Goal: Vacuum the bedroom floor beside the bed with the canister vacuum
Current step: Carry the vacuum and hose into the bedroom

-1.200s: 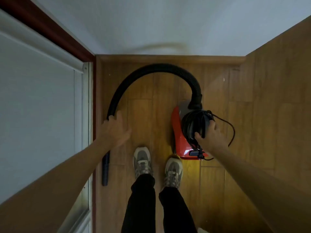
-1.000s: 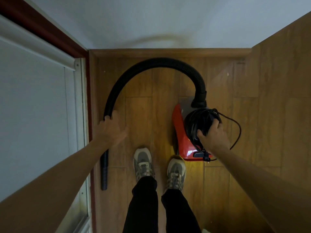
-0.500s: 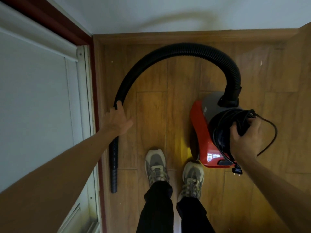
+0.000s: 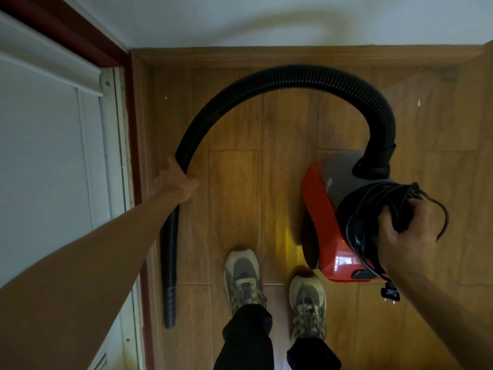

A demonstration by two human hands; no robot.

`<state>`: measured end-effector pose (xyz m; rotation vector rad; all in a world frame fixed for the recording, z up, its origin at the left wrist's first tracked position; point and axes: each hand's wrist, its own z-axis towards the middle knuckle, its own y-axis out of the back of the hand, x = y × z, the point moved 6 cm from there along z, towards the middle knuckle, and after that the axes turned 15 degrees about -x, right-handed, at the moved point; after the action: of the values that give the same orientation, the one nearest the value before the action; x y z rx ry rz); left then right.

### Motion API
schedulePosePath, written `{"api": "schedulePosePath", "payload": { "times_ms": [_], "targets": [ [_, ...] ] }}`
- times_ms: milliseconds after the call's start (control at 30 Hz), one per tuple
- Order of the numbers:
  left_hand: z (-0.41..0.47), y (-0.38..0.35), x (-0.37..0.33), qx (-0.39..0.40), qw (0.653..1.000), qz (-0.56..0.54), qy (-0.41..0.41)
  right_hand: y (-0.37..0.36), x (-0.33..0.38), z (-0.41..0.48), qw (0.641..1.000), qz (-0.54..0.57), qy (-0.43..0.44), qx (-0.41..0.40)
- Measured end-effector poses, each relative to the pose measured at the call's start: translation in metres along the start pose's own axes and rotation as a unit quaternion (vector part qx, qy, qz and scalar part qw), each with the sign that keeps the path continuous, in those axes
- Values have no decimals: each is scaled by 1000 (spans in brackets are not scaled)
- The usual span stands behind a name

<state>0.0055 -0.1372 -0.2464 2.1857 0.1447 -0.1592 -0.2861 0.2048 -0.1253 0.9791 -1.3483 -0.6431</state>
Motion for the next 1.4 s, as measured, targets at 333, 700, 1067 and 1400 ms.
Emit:
{"api": "schedulePosePath", "payload": {
  "times_ms": [333,700,1067,1400],
  "targets": [
    [-20,10,12,-81,989,-121,-38,2,1,-3,999,25,-17,-12],
    [-81,46,18,-112,966,-182,-144,14,22,-5,997,53,-27,56],
    [-164,122,11,-199,966,-140,-89,49,65,-1,991,53,22,122],
    [-262,209,-24,-243,939,-232,-76,144,152,9,985,51,115,120]
  ]
}}
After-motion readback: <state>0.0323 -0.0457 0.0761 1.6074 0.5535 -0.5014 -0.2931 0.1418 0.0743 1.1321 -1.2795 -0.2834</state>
